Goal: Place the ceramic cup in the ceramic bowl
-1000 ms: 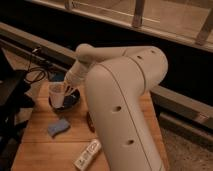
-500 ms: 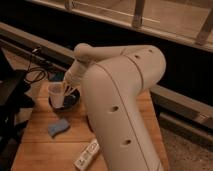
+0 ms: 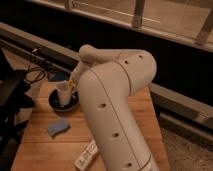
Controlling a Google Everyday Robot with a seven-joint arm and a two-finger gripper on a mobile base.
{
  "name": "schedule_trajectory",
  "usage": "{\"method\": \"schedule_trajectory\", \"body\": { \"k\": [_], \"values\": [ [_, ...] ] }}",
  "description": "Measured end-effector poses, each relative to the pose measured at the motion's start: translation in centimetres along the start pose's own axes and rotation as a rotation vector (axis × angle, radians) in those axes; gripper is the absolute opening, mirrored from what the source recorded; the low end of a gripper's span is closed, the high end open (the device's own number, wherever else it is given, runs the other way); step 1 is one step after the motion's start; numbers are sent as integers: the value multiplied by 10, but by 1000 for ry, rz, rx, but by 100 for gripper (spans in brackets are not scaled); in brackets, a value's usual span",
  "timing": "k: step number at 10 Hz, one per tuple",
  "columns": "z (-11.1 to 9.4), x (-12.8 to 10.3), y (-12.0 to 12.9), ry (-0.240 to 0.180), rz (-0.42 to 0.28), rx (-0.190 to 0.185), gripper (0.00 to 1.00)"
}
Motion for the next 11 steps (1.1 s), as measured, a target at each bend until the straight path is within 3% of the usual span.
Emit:
{"method": "schedule_trajectory", "body": {
  "k": [2,6,10,11],
  "values": [
    [2,-13,-14,-11,29,-30,39],
    [23,-17,-22,-7,51,-47,76],
    [29,-9,-15,-11,28,-65,80],
    [22,-3,-11,-7,21,-63,80]
  ]
}}
